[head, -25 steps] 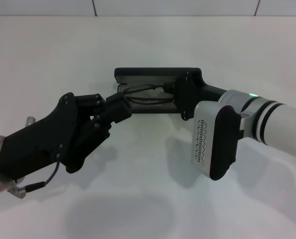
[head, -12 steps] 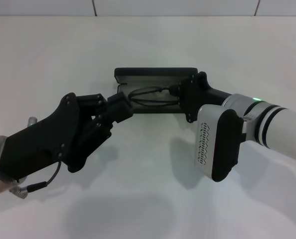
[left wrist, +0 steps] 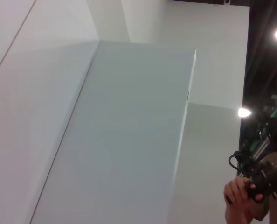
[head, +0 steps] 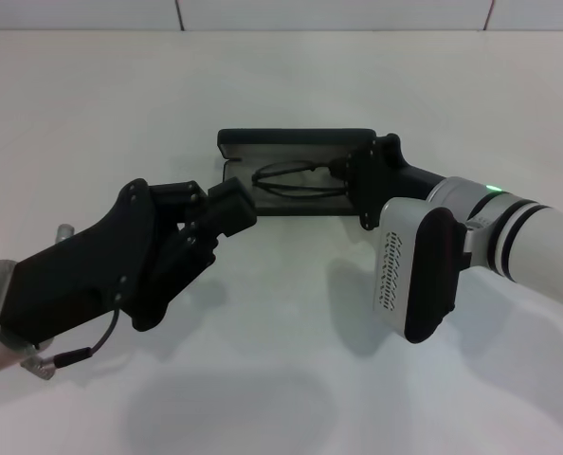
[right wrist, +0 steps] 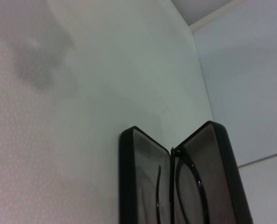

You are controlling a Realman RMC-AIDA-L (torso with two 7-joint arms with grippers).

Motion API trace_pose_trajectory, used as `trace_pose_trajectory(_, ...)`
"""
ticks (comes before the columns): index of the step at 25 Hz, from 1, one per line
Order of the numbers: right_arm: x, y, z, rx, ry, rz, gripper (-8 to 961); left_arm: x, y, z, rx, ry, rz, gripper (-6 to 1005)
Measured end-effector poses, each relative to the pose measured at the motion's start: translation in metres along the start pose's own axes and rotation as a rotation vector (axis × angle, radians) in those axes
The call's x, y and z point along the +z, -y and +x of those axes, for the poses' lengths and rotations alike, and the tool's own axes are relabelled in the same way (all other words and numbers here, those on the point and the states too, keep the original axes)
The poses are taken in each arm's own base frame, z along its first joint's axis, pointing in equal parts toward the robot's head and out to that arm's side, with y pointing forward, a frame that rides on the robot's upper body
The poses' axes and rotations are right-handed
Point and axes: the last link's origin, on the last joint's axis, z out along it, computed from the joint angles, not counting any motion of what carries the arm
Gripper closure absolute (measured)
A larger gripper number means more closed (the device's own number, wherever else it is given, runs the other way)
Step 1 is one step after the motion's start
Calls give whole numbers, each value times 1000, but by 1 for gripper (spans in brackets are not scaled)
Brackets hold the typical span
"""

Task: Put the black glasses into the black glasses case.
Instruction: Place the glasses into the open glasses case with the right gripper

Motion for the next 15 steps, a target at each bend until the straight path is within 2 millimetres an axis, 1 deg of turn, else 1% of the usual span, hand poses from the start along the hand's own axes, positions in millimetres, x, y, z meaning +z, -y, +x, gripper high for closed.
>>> trace_pose_trajectory(7, 1, 0, 0, 5, -1, -3, 906, 2, -1, -2, -3, 0, -4, 909)
trace_pose_trajectory(15, 3, -2, -6, -26, 8, 15, 902, 1, -4, -5, -3, 0, -2, 909)
